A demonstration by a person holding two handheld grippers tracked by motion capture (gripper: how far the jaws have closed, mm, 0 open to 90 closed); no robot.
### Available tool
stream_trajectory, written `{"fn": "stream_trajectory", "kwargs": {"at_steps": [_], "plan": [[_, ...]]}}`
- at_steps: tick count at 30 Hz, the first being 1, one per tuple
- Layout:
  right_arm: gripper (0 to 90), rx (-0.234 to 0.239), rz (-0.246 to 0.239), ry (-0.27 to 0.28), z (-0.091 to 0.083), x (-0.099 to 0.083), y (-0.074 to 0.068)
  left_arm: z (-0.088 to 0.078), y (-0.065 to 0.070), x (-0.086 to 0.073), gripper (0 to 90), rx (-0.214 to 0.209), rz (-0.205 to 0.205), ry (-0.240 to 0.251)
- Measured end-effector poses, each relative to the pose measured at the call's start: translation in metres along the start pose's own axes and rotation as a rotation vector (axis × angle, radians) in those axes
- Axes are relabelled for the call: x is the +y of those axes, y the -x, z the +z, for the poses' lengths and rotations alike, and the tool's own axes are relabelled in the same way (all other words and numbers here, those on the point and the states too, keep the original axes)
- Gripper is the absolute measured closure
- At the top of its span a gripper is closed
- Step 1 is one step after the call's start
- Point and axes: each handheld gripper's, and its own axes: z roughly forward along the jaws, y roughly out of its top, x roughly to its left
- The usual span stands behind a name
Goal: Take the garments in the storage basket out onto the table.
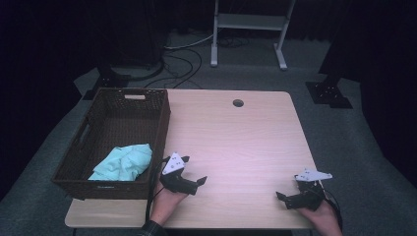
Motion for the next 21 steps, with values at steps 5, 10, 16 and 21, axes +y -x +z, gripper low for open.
{"fn": "stream_trajectory", "kwargs": {"at_steps": [5,10,16,21], "plan": [[0.0,0.0,0.0,0.0,0.0,0.0,0.0,-0.0011,-0.001,-0.0004,0.0,0.001,-0.001,0.015],[0.0,0.0,0.0,0.0,0.0,0.0,0.0,-0.0017,-0.0016,-0.0006,0.0,0.001,0.003,0.03],[0.0,0.0,0.0,0.0,0.0,0.0,0.0,-0.0024,-0.0012,-0.0005,0.0,-0.002,0.013,0.051],[0.0,0.0,0.0,0.0,0.0,0.0,0.0,-0.0034,-0.0009,0.0001,0.0,-0.006,0.024,0.064]]}}
